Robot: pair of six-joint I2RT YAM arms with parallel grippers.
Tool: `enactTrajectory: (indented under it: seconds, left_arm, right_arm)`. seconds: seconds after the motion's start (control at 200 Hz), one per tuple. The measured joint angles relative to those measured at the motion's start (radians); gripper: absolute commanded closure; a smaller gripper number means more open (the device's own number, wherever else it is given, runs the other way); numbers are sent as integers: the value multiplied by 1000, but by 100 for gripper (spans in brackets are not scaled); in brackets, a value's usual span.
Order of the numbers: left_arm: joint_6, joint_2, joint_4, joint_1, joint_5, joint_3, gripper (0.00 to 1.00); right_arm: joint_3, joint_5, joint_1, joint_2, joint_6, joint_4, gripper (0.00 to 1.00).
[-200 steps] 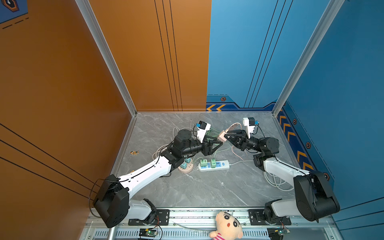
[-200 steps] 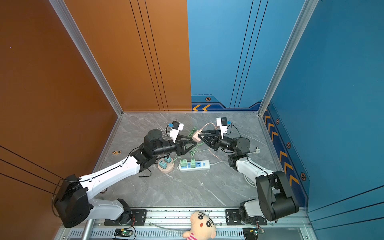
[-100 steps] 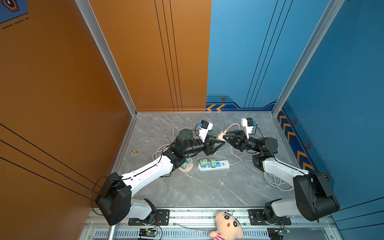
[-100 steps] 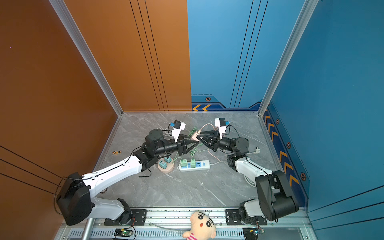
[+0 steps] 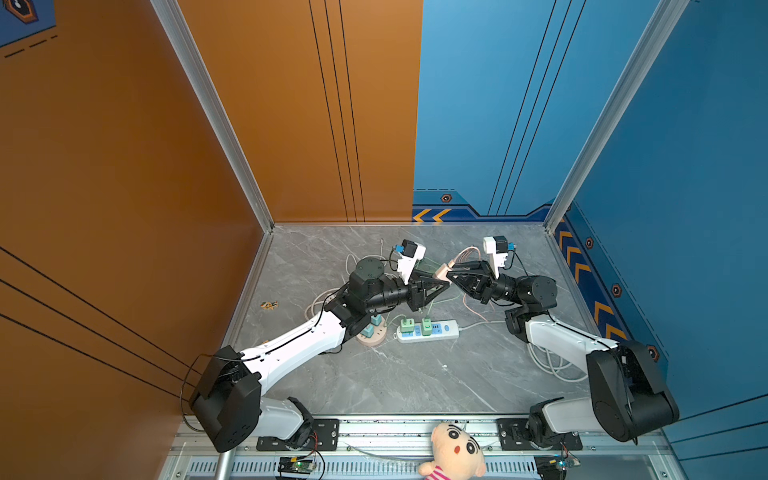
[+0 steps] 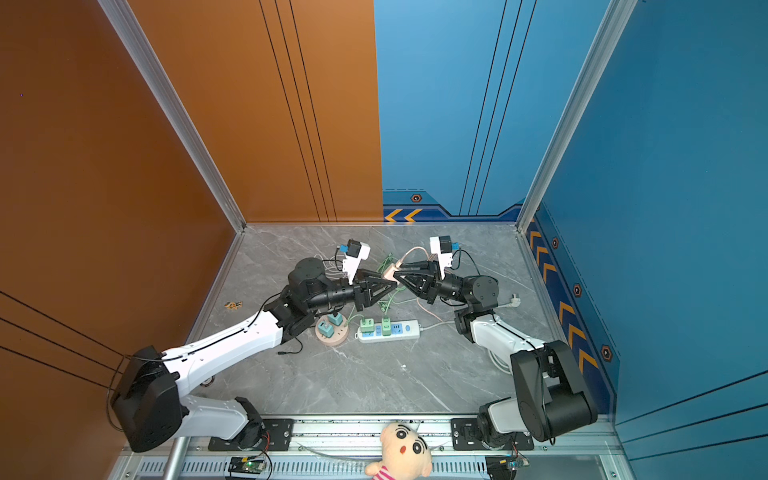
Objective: Insert the plug
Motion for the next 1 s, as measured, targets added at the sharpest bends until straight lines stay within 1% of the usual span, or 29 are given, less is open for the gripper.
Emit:
enactTrajectory:
  seconds: [0.06, 0.185, 0.27, 0.455, 0.541, 0.771, 0.886, 1.001]
  left_arm:
    - [0, -3, -2, 5, 7, 0, 88]
    - [0, -11, -4, 17, 29, 0, 88]
    - [5, -22, -21, 30, 48, 0, 88]
    - [55, -49, -133, 32, 56, 26, 88]
    - [81, -53, -183, 32, 58, 42, 88]
    - [130, -59, -275, 32, 62, 91, 89]
    - [137, -60, -285, 32, 46, 98, 90]
    - [137, -60, -299, 51, -16, 103, 90]
  right_arm:
    - [3, -9, -1, 0, 13, 1, 65]
    - [21, -56, -1, 3, 51, -4, 50]
    - [34, -97, -3, 3, 74, -8, 49]
    - [38, -178, -23, 3, 126, -10, 48]
    - [38, -210, -35, 1, 150, -11, 52]
    - [38, -235, -41, -16, 215, -22, 53]
    - [28, -238, -41, -20, 242, -23, 53]
    - [11, -268, -35, -22, 260, -19, 55]
